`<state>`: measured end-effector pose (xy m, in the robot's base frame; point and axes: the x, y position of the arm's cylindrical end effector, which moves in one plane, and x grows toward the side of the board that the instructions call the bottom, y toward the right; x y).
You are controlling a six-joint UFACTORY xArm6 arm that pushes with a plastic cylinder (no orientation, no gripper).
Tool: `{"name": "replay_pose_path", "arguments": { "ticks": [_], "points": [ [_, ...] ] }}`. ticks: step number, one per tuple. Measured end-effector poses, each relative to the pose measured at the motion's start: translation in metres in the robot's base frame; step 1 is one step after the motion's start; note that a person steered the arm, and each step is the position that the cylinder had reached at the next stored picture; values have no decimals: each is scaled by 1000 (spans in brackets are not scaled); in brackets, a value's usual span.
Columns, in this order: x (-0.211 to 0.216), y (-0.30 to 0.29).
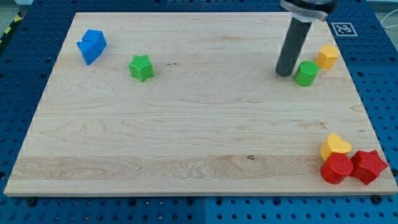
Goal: Point your arm at the green star
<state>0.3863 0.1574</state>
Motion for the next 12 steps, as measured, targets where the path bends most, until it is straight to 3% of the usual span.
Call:
{"name": "replay_pose_path", "arguments": {
  "ticks": [5, 6, 9, 12],
  "points": [
    [-3, -117],
    [-33, -132],
    [-60, -178],
    [-42, -237]
  ]
}}
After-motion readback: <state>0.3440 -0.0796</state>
